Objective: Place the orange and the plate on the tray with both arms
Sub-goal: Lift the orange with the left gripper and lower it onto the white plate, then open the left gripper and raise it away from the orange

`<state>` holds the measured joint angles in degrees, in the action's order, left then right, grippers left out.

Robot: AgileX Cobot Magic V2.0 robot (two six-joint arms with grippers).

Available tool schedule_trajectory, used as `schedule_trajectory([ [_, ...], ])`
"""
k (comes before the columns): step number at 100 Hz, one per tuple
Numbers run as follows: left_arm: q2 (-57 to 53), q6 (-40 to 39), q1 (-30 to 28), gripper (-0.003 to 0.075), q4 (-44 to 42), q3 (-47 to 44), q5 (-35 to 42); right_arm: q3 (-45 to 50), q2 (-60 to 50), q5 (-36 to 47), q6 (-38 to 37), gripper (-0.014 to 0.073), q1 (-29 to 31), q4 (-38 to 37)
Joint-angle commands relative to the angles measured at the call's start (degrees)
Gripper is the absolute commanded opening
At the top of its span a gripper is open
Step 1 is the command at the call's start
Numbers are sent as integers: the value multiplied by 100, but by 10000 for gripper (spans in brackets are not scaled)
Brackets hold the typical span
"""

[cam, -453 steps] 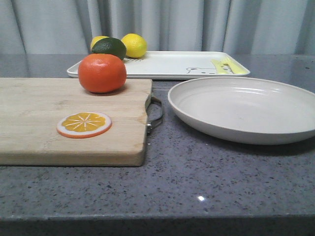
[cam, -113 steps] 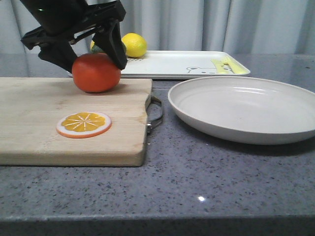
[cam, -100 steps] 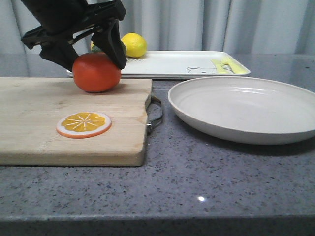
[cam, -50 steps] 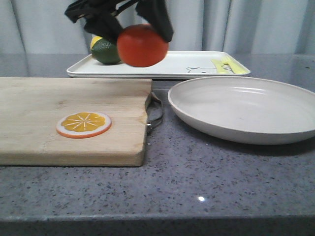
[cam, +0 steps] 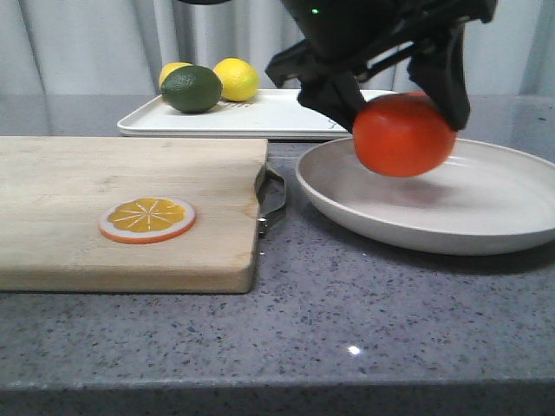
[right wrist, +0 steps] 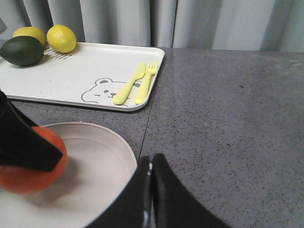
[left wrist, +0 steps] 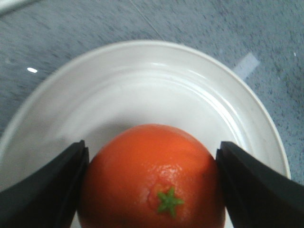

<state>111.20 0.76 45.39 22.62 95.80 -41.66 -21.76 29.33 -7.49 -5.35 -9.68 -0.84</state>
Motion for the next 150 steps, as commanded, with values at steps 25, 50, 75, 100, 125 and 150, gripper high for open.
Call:
schedule_trajectory([
  [25,-194,18,113,323,128,218,51,-187,56,445,27,-64,0,2],
  [50,-129,18,100,323,-35,218,14,-187,56,445,27,-64,0,2],
  [75,-124,118,100,347,-342,218,-180,-187,56,445,27,-64,0,2],
  [100,-124,117,100,536,-342,218,-160,-187,56,445,27,-64,0,2],
  [125,-124,214,100,592,-342,518,-184,-187,56,439,27,-64,0,2],
  [150,-124,214,77,590,-347,869,-406,-187,56,422,27,-64,0,2],
])
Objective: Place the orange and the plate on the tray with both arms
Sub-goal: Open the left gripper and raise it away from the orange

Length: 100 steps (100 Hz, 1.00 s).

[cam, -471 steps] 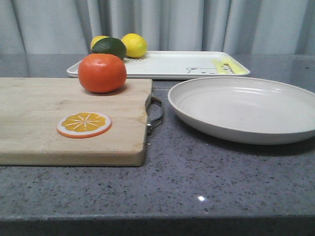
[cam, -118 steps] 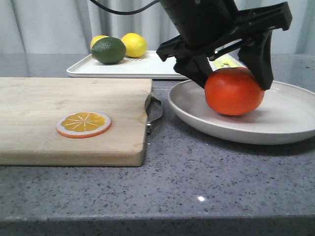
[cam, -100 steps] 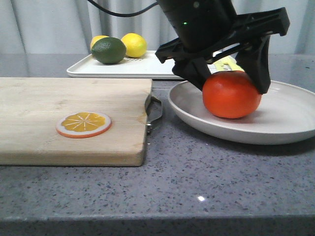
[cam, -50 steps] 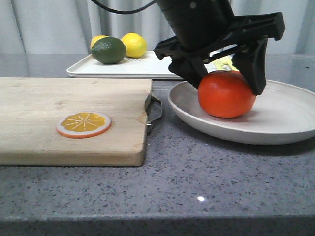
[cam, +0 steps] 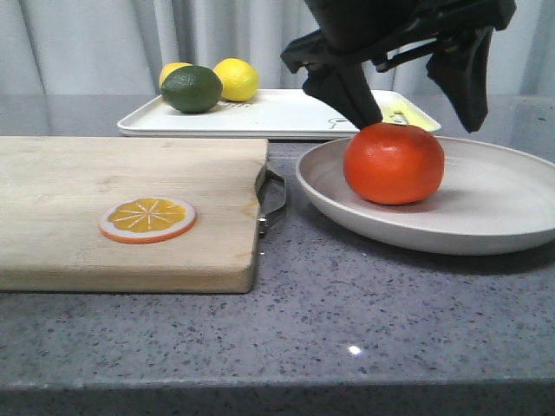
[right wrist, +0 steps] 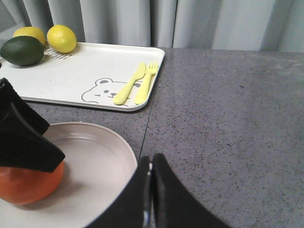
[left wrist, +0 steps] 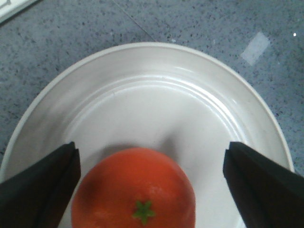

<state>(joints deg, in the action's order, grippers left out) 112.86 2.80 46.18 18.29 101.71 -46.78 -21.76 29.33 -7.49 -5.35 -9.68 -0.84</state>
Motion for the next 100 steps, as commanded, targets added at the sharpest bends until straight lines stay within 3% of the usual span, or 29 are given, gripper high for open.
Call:
schedule_trajectory([
  [1,-290,10,-19,589,87,293,82,-187,56,422,27,-64,0,2],
  [41,-564,10,-165,566,88,354,93,-187,56,393,27,-64,0,2],
  [76,-1378,10,-177,305,-99,112,388,-187,56,56,27,-64,0,2],
  [89,-1778,10,-279,217,-125,-362,510,-187,56,-30,27,-64,0,2],
  [100,-2263,10,-356,146,-125,-1033,1080,-266,62,-247,27,-64,0,2],
])
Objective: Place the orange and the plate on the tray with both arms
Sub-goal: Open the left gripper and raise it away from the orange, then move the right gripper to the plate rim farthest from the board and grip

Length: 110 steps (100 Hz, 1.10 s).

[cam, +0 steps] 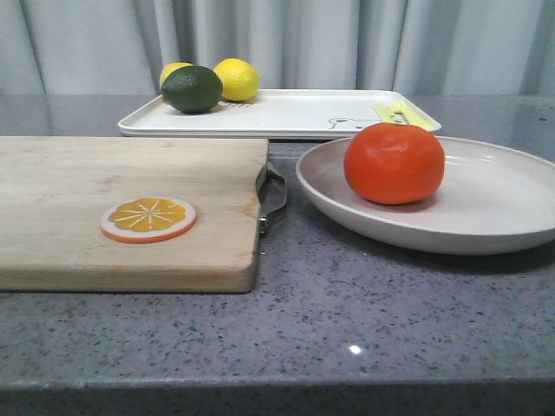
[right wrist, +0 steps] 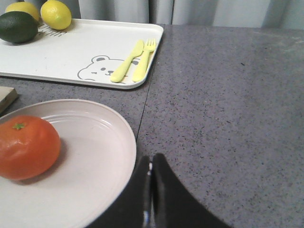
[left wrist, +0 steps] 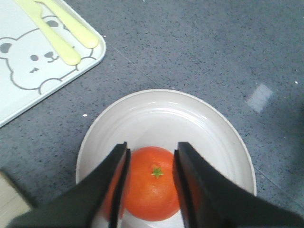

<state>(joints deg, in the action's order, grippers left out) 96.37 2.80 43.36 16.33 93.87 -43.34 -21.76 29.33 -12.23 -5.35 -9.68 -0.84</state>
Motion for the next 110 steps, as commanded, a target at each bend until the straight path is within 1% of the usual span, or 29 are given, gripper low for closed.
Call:
schedule_trajectory([
  [1,-685,10,-85,142,71,-296,812,-276,62,208,27,-64,0,2],
  [14,-1333,10,-186,79,57,-1158,1256,-545,183,-297,27,-64,0,2],
  [34,-2314,10,-337,23,17,-2298,1583,-946,672,-1069,27,-61,0,2],
  [41,-2637,10,-337,6,17,-2647,1684,-1108,910,-1340,27,-43,0,2],
  [48,-2958,10,-337,-10,17,-2963,1757,-1264,1136,-1531,27,4,0,2],
  [63,-3616,10,-337,-20,9,-3642,1960,-1641,1552,-1776,27,177,0,2],
  [70,-3920,10,-337,-20,9,-3931,2023,-1822,1758,-1906,27,236,0,2],
  [75,-4122,10,-337,-20,-4,-4121,2078,-1966,1911,-2062,27,257,0,3],
  [90,-4673,10,-337,-20,-4,-4611,2274,-2404,2429,-2554,27,274,0,84],
  [95,-4791,10,-337,-20,-4,-4729,2274,-2531,2597,-2619,27,299,0,186],
  [105,-4973,10,-337,-20,6,-4868,2274,-2805,2956,-2772,27,380,0,394],
  [110,-5023,10,-337,-20,6,-4906,2263,-2934,3149,-2905,27,402,0,481],
])
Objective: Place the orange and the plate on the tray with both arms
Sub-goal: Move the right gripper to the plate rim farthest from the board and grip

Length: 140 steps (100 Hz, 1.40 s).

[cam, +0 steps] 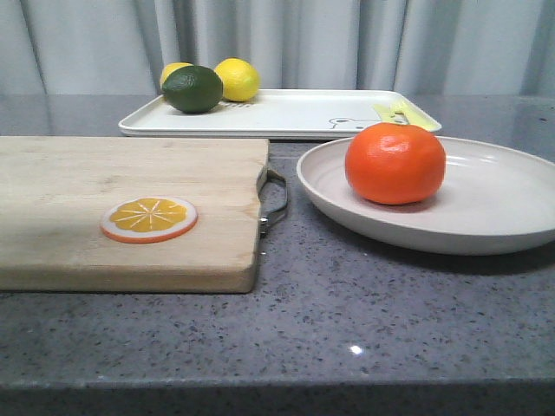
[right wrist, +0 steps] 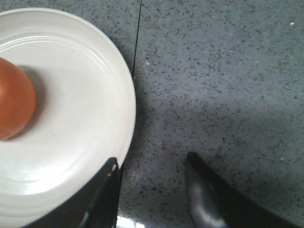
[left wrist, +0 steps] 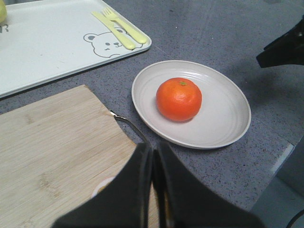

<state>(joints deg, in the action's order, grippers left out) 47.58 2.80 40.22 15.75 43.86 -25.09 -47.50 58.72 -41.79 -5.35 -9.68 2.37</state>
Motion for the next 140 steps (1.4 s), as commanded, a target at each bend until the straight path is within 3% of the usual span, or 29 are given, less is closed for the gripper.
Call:
schedule_trajectory([
  [1,-157,10,-22,-20,64,82,437,-377,239,26,27,403,0,170],
  [19,-169,10,-22,-20,64,58,431,-744,964,-286,27,403,0,312],
  [52,-169,10,-22,-20,64,58,431,-1059,1785,-126,27,379,0,398],
  [140,-169,10,-22,-20,64,58,431,-1059,2125,64,27,-46,0,637],
])
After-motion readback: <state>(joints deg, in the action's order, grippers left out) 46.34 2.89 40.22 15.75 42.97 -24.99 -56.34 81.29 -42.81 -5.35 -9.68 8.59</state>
